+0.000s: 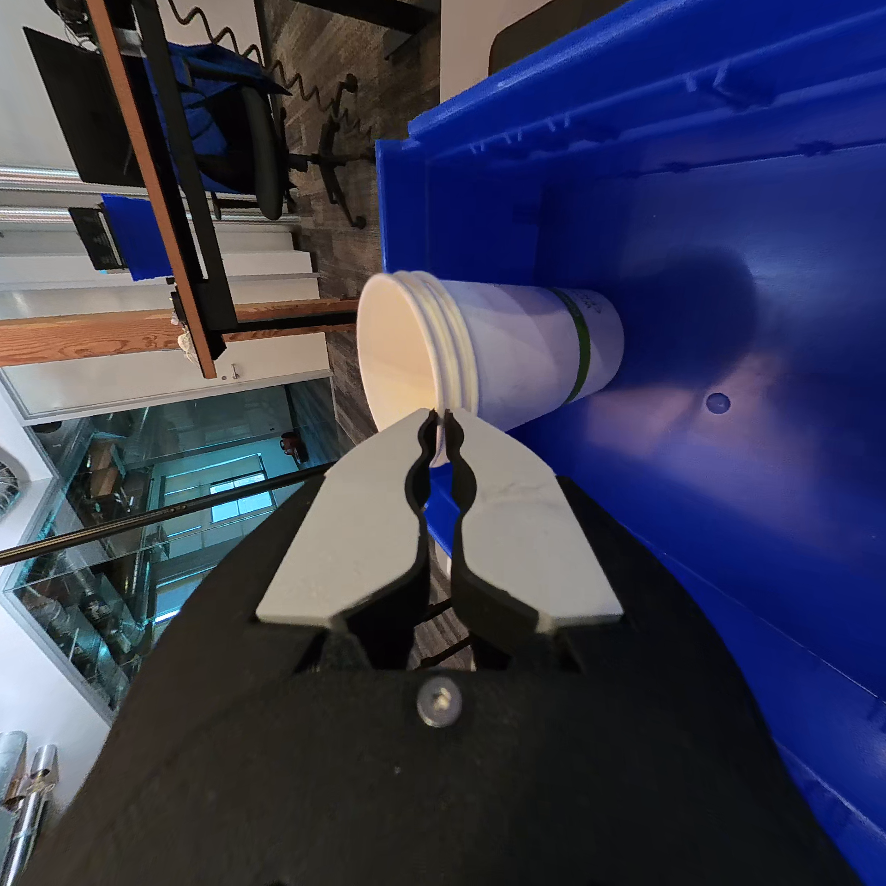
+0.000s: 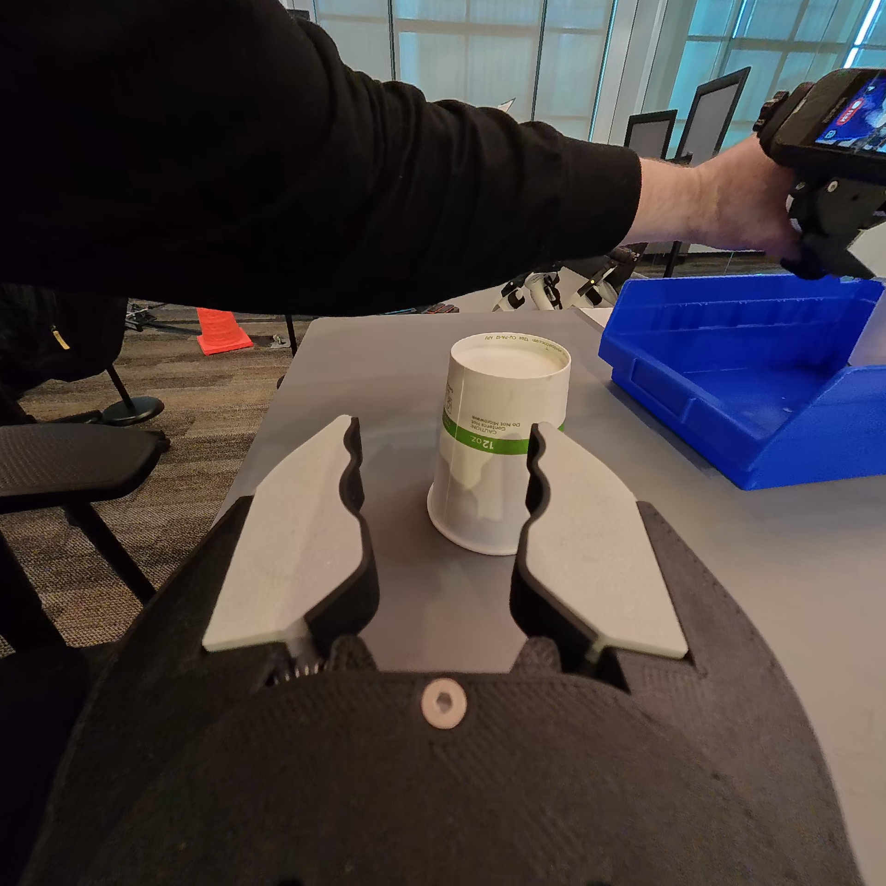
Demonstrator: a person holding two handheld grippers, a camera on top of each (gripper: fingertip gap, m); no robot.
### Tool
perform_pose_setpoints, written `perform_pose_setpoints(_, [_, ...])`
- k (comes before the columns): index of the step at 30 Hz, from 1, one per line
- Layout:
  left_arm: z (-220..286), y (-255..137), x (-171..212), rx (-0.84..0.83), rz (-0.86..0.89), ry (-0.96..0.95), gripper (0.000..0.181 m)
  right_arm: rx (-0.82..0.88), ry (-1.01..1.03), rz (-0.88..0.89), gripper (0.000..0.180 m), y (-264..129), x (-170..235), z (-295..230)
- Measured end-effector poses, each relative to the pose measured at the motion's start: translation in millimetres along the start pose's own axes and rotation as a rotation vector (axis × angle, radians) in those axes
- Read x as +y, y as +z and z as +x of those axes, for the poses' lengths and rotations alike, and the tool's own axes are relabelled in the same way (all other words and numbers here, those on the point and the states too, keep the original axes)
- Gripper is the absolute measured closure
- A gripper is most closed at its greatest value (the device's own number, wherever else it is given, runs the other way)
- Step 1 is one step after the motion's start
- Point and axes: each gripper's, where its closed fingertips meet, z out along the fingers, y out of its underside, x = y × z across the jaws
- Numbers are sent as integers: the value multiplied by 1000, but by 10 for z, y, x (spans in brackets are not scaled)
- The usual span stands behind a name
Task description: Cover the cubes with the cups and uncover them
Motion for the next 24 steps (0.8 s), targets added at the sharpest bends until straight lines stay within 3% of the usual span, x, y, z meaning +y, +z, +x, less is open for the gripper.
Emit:
perform_pose_setpoints(1, [-22,-6,-3,-13,-3,0,178,0,0,0,113,0,0,0])
perform_pose_setpoints(14, [-356,-217,-65,-169,8,-31,178,0,-7,-2,113,4,3,-6])
perform_pose_setpoints(24, [-682,-596,-150,-299,25,-30,178,1,-19,-6,113,12,8,-16])
